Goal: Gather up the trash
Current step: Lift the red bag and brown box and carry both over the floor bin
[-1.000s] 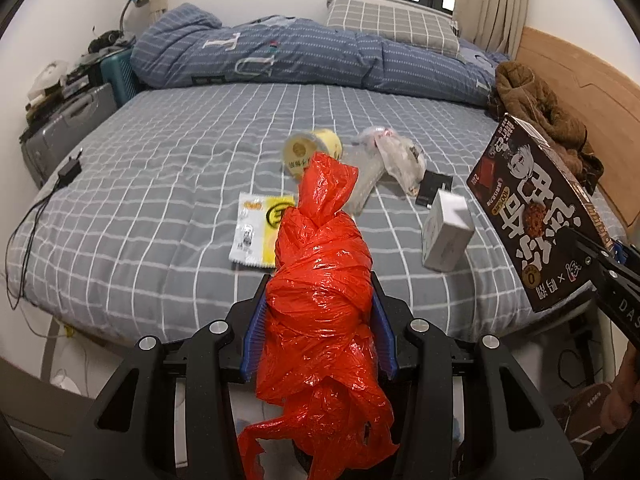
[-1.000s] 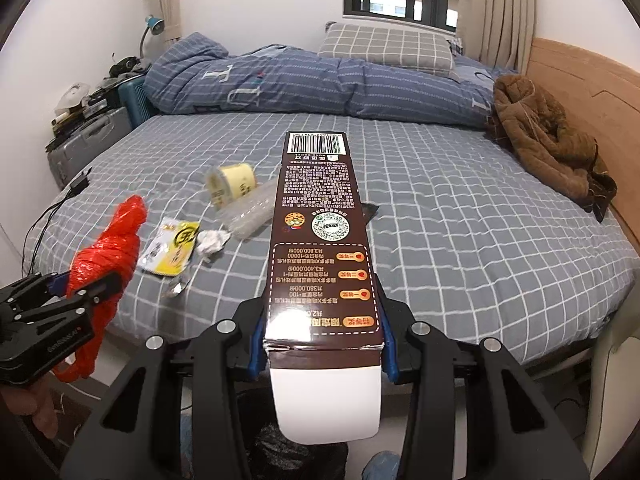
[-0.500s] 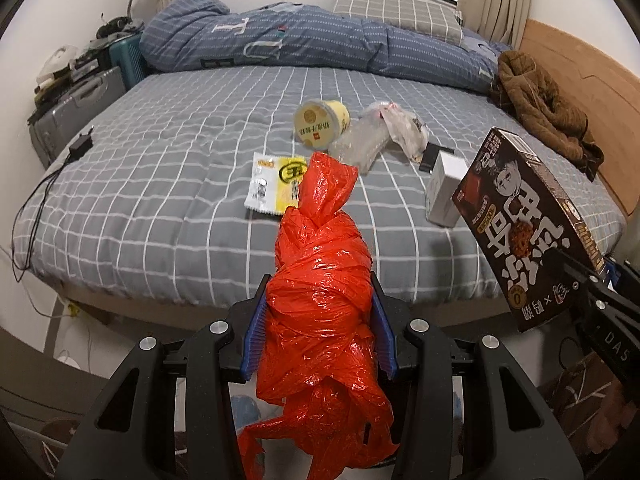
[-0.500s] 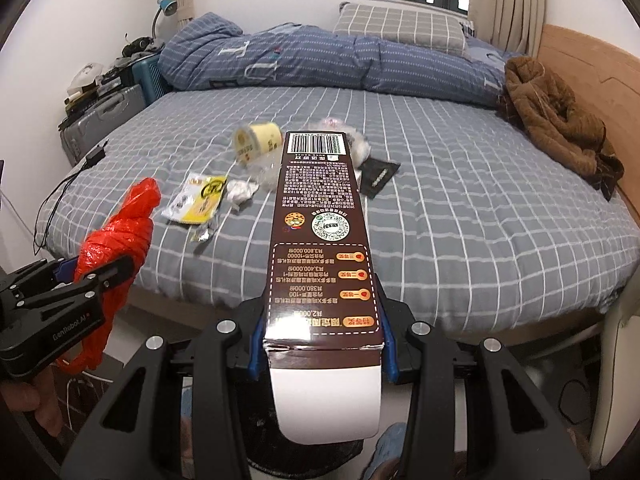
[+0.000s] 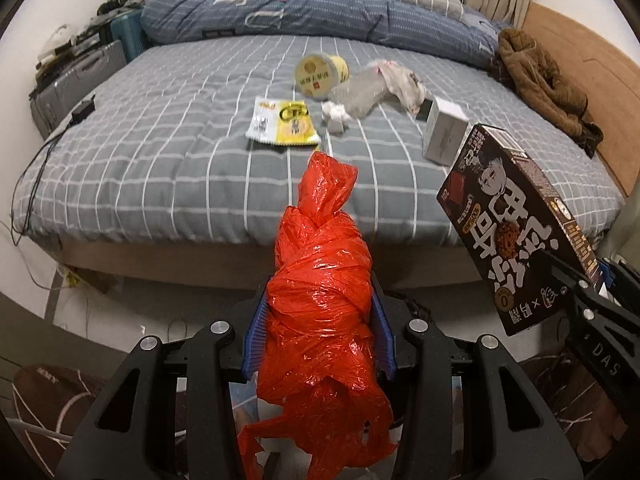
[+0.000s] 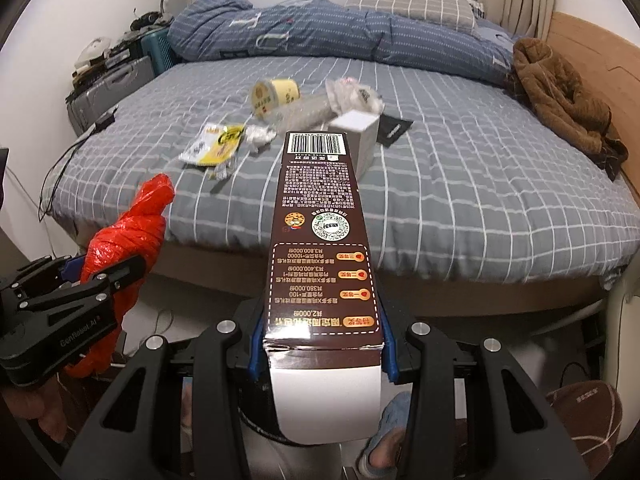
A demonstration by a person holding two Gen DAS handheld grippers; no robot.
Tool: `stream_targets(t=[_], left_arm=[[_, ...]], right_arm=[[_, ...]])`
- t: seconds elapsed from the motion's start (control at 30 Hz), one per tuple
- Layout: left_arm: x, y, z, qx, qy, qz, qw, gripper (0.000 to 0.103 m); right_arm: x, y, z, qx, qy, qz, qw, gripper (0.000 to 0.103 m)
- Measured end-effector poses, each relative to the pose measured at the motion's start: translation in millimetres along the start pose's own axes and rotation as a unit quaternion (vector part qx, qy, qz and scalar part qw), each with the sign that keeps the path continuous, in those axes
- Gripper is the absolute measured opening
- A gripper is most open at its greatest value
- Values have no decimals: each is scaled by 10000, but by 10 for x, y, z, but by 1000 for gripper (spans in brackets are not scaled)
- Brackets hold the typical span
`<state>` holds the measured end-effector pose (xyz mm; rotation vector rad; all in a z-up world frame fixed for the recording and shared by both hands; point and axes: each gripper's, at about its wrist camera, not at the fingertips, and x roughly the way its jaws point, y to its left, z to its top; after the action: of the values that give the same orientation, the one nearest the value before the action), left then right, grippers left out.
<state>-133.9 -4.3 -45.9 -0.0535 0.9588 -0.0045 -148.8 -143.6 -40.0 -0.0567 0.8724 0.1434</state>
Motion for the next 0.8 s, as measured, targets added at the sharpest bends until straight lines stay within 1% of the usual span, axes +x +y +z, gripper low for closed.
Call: stream_targets(t=[0.3, 0.53, 0.8], left_arm=[[146, 65, -193, -54, 225, 45, 9997, 43], [491, 102, -356, -82, 485, -2, 9988, 43], [807, 114, -501, 4, 675, 35, 9977, 43]], right_arm=[[213, 64, -263, -103, 395, 73, 9991, 41], [468, 122, -450, -161, 692, 158, 9973, 41], [811, 182, -614, -184, 1073, 252, 9937, 41]])
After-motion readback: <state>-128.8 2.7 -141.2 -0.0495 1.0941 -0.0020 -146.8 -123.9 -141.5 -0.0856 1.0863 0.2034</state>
